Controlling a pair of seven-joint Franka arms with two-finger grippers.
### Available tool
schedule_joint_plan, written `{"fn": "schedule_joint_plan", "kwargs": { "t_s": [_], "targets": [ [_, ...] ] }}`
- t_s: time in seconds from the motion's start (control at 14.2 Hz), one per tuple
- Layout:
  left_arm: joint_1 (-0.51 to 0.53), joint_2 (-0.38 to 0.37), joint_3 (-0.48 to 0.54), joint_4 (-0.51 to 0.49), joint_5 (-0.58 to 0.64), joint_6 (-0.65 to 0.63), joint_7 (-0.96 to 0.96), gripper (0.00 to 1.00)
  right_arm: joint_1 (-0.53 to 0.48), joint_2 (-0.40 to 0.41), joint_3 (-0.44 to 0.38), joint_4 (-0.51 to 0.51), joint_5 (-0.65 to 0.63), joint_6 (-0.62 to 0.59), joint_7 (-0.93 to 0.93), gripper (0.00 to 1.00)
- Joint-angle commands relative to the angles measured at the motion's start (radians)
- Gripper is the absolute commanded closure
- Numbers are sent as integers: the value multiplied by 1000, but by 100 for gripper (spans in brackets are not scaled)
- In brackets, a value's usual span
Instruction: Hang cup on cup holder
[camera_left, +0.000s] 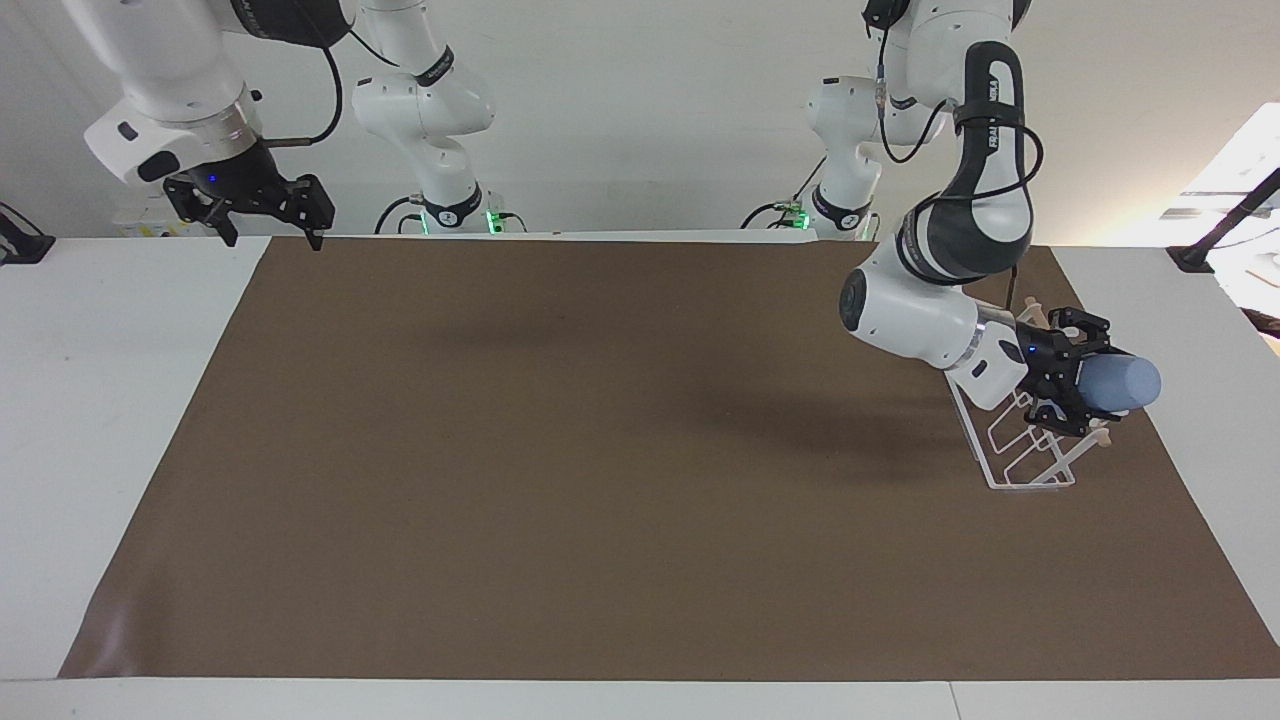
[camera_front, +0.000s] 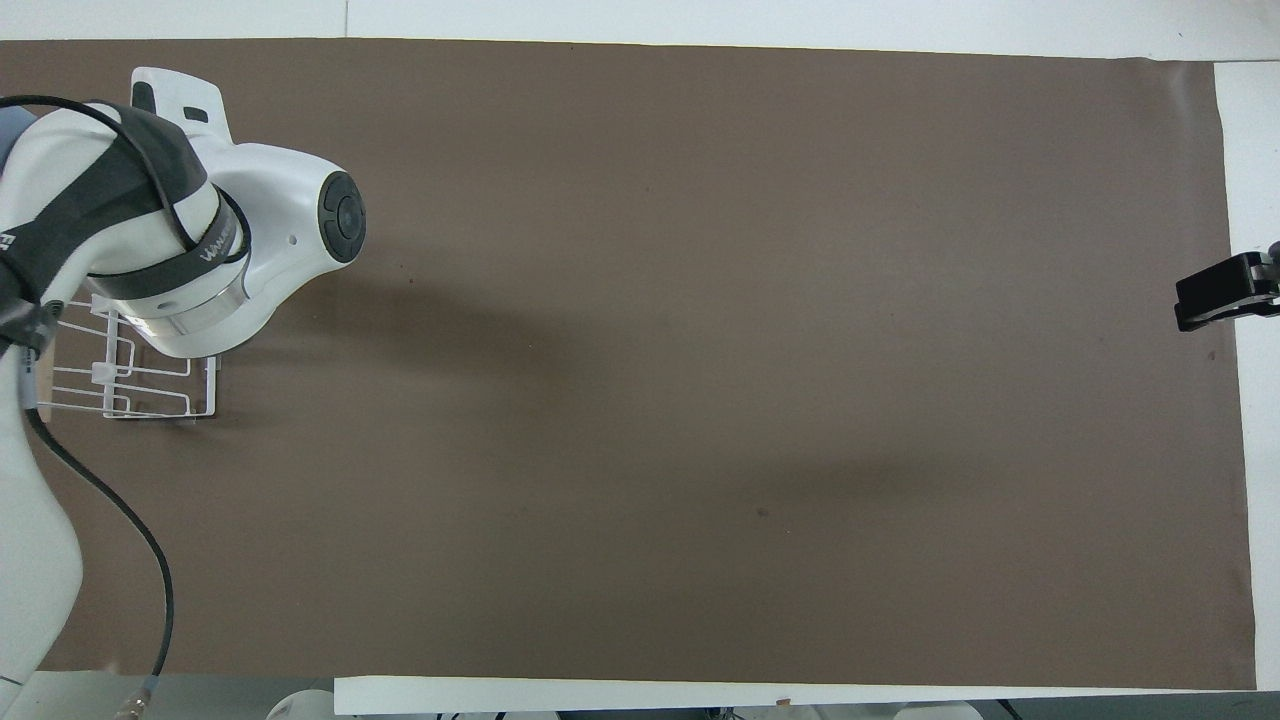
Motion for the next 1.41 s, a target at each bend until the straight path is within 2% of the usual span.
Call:
{"fn": "schedule_joint_plan", "kwargs": {
  "t_s": [0.0,0.35,0.63,0.84,1.12,1.19,1.26,1.34],
  "targets": [
    [-11,1,3,-30,27,-53,-79,100,-14,35,4,44,26,-16,-22,1],
    [-2,-2,1,-50,27,-90,-218,100,-2,24,8,25,26,-24,-18,1],
    [1,18,1,-52,27,-117,-297,100,-11,18,8,14,28,-24,-18,1],
    [-3,61,0,-55,27,-139,-354,100,0,6,8,2,28,-24,-13,1],
    [-8,69,-3,-90,27,-137,-404,100,-13,4,8,-2,28,-26,-18,1],
    [-9,72,-3,-87,24,-133,-403,87,-20,4,8,-2,31,-26,-19,1],
    [-9,78,-3,-75,12,-130,-403,34,-29,4,8,-2,32,-26,-21,1],
    [-8,81,-3,-61,-5,-128,-401,1,-40,4,8,-5,39,-26,-21,1]
  ]
}}
